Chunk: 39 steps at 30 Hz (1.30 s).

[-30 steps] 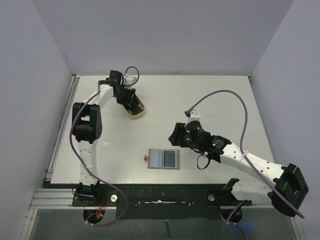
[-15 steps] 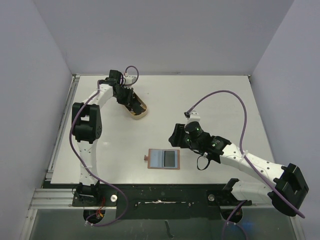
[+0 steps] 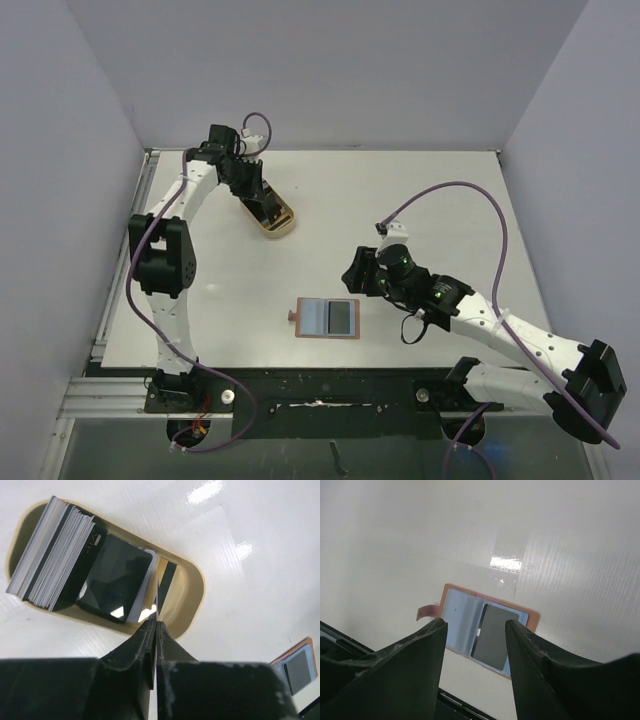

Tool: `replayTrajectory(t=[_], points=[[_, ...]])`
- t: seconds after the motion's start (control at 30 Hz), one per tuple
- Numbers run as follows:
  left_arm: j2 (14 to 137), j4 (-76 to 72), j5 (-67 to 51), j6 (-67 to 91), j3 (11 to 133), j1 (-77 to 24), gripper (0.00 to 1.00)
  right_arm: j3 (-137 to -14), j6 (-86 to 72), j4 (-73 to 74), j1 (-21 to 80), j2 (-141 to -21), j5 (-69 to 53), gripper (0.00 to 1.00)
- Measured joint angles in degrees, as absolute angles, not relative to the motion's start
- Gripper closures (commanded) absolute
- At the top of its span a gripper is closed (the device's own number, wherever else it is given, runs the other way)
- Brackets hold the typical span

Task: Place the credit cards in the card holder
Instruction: Pick up the credit card from the storage box.

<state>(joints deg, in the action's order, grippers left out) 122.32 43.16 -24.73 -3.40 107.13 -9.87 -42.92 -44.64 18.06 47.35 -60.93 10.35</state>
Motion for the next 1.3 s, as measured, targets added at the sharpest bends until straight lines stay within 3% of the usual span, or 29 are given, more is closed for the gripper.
replayTrajectory(t=[0.2, 0.5, 0.9, 1.3], points=[[115.5, 43.5, -22.8, -1.9, 106.1, -9.9, 1.0, -43.2, -43.9, 19.2, 47.4, -59.3, 11.3, 0.49], [101.7, 40.7, -23.8, 1.2, 93.4, -10.1, 1.0, -44.5, -41.8, 20.3, 47.5, -58.3, 11.5, 0.49], [86.6, 35.6, -36.7, 5.2, 73.4, -13.9, 1.0, -48.8, -37.0, 18.0, 48.1, -58.4, 6.5, 0.55], [79.3, 29.5, -50.3, 5.5, 63.4, -24.3, 1.0, -51.7, -33.4, 14.6, 48.0, -60.8, -1.5, 0.5]])
